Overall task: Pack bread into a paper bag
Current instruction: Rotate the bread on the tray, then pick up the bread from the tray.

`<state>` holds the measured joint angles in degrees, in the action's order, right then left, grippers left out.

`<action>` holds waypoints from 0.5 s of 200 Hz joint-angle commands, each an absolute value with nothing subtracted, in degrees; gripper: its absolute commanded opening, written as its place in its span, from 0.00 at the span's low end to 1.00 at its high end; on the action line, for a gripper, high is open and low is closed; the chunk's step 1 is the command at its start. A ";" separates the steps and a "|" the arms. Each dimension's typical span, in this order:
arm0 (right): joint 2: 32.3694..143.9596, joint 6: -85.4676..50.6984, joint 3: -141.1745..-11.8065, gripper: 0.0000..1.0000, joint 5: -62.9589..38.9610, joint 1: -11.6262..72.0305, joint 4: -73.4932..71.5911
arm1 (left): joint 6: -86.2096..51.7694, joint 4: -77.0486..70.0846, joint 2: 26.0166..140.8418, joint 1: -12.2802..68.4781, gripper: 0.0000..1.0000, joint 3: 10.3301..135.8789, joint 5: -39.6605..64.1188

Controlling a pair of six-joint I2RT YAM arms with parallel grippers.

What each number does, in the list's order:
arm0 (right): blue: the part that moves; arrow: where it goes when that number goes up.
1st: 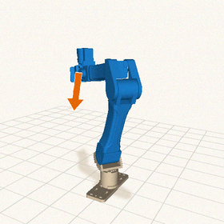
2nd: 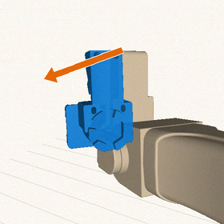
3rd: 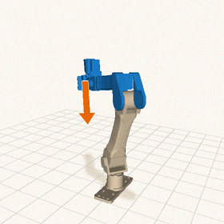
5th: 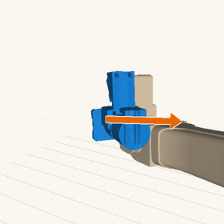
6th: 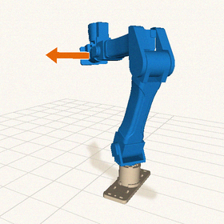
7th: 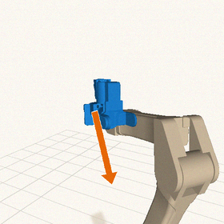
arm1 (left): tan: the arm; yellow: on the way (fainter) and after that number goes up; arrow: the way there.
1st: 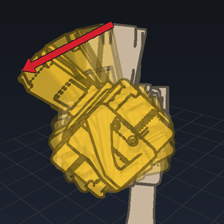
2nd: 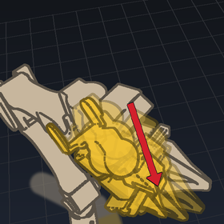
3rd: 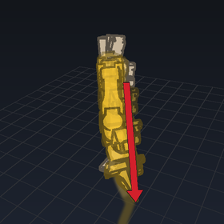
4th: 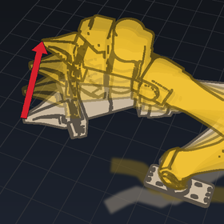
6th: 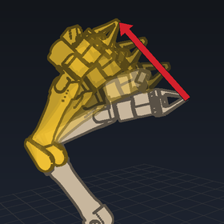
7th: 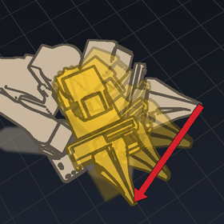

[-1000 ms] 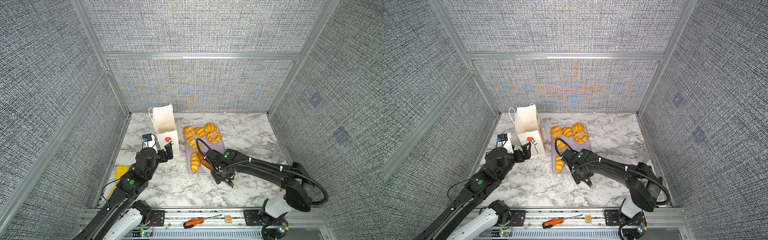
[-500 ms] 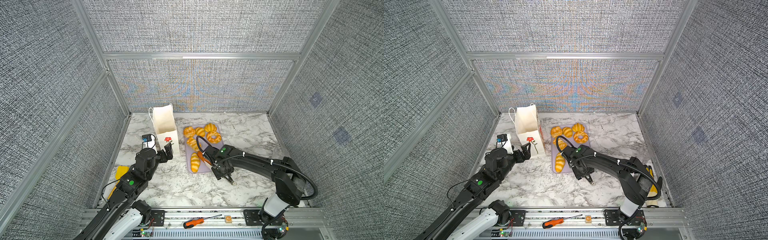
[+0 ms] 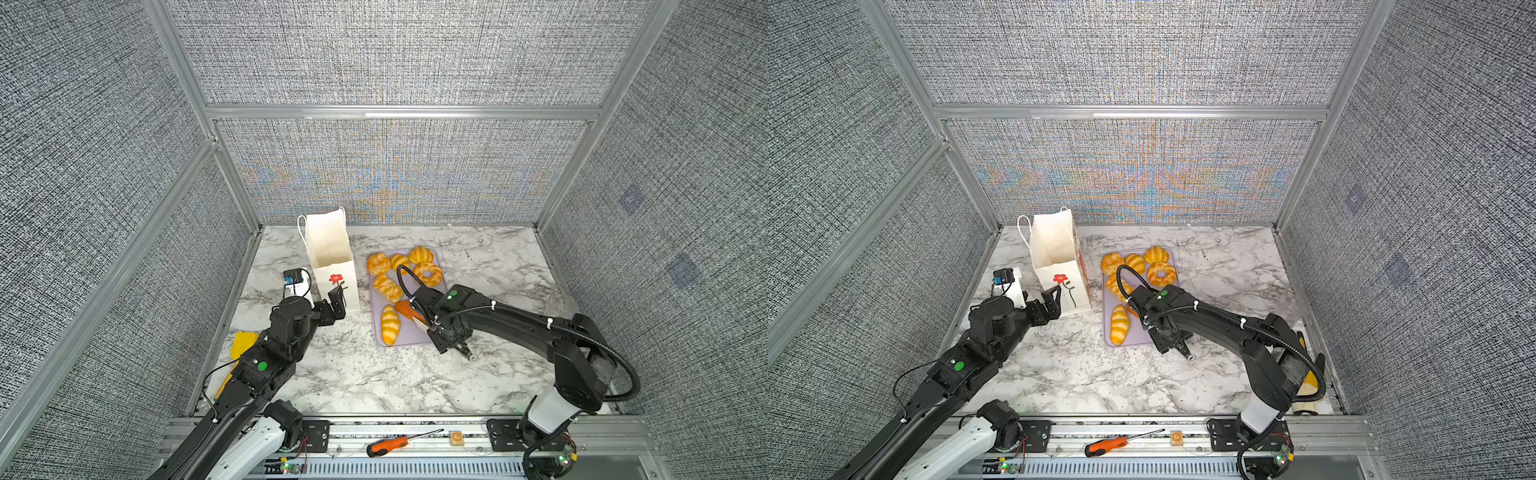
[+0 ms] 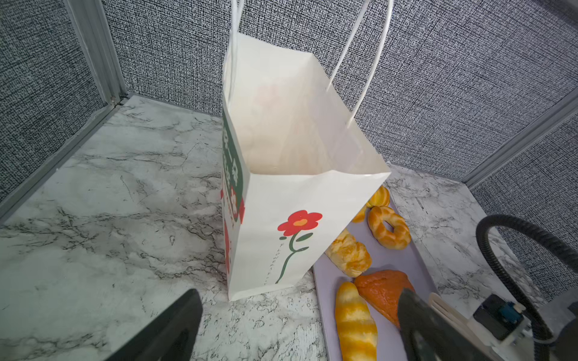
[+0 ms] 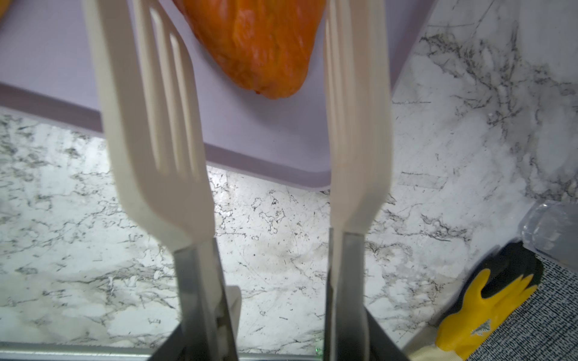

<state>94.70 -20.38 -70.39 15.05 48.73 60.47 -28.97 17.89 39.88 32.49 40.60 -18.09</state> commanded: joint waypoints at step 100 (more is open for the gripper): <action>97.62 -17.06 -71.52 0.60 20.08 48.78 60.27 | -30.23 18.37 39.20 32.61 0.98 40.75 -17.84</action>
<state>96.90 -17.34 -70.72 17.98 48.80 59.75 -30.02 18.06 39.40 32.53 40.60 -18.02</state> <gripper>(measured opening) 0.602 0.983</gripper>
